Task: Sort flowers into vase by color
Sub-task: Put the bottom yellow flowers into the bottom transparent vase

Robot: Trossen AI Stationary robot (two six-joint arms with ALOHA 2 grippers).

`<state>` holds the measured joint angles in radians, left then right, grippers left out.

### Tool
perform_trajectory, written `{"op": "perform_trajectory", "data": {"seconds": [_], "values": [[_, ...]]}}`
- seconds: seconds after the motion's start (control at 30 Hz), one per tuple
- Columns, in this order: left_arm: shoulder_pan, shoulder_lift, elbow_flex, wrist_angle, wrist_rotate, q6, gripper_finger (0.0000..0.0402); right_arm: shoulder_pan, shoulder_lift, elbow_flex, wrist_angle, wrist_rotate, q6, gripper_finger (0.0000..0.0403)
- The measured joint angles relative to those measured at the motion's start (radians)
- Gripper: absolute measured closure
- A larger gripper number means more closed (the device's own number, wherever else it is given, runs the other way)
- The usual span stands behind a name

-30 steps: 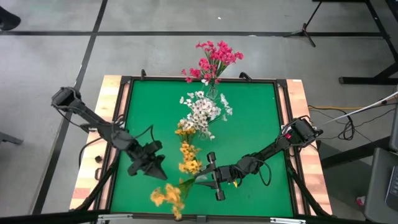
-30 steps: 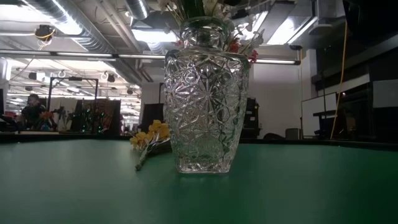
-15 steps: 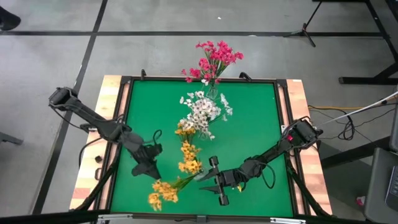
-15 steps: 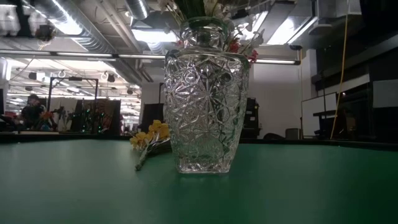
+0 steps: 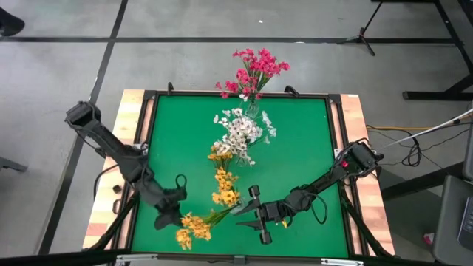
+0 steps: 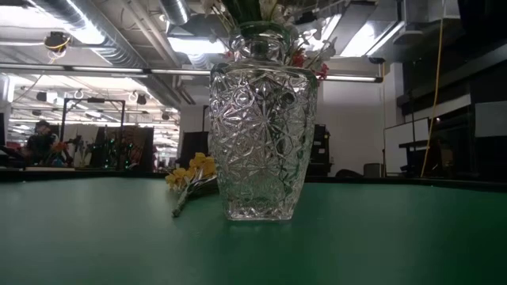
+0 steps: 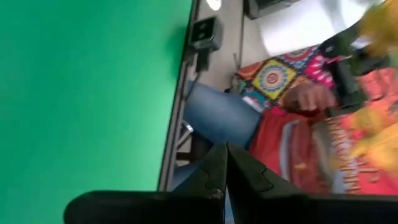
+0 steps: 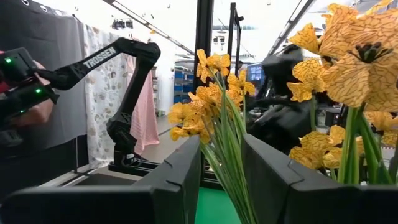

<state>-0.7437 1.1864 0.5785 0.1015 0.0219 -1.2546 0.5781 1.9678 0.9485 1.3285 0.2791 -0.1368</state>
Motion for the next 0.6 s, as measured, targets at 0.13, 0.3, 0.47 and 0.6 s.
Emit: {"op": "perform_trajectory", "data": {"seconds": [0.13,0.3,0.47,0.6], "values": [[-0.062,0.074,0.0,0.051,-0.071,-0.027,0.0401,0.0,0.0,0.0,0.0,-0.001,0.0,0.0286],[-0.074,0.176,0.0,0.168,-0.093,-0.047,0.0401,0.0,0.0,0.0,0.004,-0.001,0.0,0.0286],[-0.063,0.214,0.0,0.235,-0.139,0.003,0.0401,0.0,-0.001,0.0,0.005,-0.002,0.001,0.0286],[-0.026,0.215,0.0,0.372,-0.161,0.052,0.0401,0.0,-0.001,0.0,0.005,-0.002,0.001,0.0286]]}}
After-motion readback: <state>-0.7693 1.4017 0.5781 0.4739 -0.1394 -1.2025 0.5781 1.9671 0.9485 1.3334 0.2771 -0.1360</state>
